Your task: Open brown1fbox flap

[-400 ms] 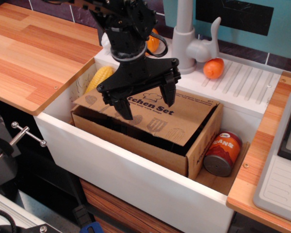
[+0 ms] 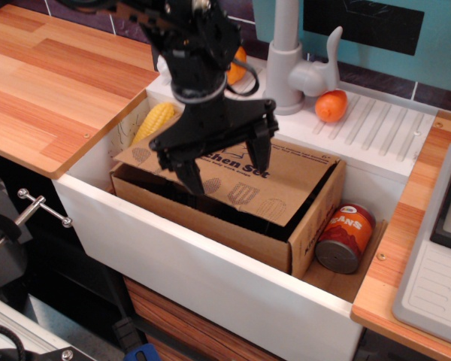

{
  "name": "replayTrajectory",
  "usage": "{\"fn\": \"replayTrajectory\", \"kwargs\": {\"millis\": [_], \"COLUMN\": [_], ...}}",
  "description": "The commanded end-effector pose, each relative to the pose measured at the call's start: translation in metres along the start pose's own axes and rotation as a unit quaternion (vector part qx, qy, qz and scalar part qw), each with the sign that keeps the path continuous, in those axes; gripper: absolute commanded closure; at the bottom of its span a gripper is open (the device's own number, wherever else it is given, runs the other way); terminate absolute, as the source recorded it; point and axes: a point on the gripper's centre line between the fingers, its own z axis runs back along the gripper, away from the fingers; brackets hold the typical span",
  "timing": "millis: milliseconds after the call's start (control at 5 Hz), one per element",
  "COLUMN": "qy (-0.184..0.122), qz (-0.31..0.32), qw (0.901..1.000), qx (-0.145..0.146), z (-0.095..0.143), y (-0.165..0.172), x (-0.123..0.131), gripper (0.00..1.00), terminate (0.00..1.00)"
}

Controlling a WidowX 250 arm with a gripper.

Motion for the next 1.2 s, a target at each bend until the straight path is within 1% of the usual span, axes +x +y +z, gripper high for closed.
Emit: {"fn": "replayTrajectory", "kwargs": {"millis": [0,200,400,600,800,1000], "qy": [-0.003,-0.005,0.007,0.002,-0.012,-0.035], "qz": [0.023,0.025,0.033,0.030,0.020,0.012], "qw": [0.9991,0.9984,0.9977,0.9970,0.9965,0.9957], "qx": [-0.036,-0.050,-0.060,-0.071,-0.080,-0.086], "z": [-0.017,-0.026,-0.030,-0.034,-0.032,-0.024], "y": [0.009,0.012,0.006,-0.005,-0.019,-0.027], "x": [-0.001,0.000,0.008,0.016,0.026,0.032], "gripper": [0.00,0.00,0.00,0.00,0.00,0.00], "terminate": [0.00,0.00,0.00,0.00,0.00,0.00]}}
